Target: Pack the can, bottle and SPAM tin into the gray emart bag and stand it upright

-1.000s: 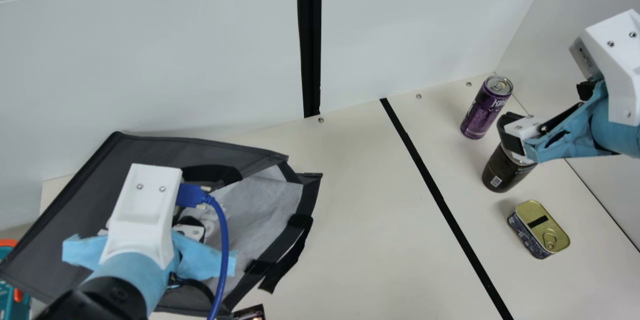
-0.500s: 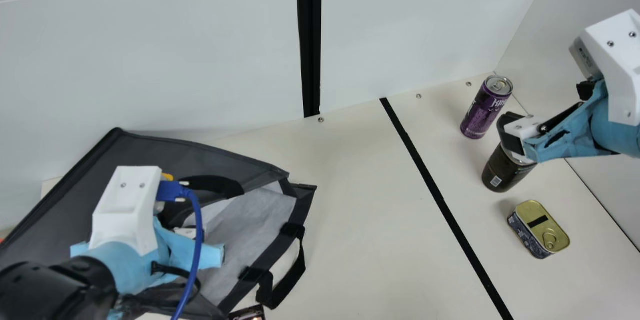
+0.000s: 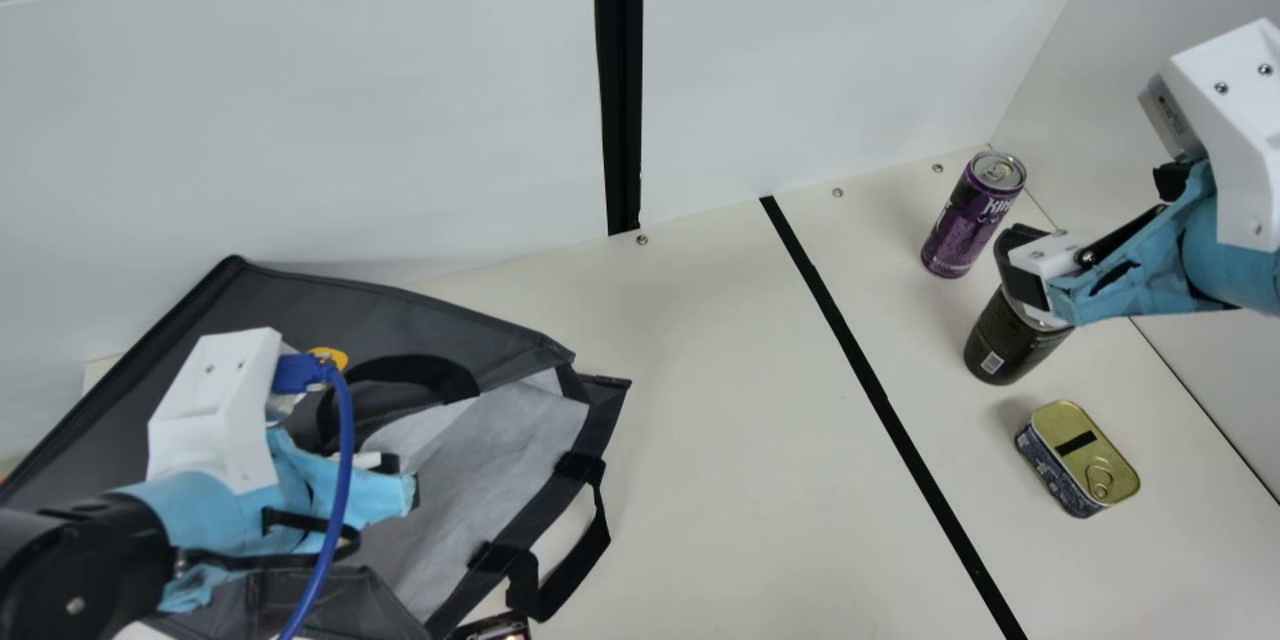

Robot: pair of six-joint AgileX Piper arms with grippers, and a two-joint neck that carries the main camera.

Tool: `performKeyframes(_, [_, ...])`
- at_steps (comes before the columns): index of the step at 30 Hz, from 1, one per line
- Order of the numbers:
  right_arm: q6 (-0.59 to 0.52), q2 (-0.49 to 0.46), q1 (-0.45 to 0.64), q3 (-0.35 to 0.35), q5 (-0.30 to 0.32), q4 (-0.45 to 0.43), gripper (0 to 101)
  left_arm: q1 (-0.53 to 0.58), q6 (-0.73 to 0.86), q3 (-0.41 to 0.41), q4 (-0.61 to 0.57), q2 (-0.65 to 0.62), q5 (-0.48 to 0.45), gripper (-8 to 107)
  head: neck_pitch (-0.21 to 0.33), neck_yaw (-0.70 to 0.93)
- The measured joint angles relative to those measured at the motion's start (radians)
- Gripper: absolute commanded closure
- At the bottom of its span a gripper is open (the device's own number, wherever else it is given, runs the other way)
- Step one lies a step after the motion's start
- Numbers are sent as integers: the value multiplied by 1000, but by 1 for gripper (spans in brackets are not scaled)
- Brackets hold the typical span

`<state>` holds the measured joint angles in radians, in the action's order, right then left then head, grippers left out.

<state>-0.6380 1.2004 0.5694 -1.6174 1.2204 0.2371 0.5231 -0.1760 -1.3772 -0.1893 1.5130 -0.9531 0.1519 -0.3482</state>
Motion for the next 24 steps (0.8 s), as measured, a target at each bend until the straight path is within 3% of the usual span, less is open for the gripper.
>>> performKeyframes(11, [0, 0, 0, 0, 0, 0, 6, -60, 61, -8, -83, 0, 1, 107, 0, 0])
performKeyframes(24, [0, 0, 0, 0, 0, 0, 6, -104, 76, -19, -93, 6, 1, 107, 0, 0])
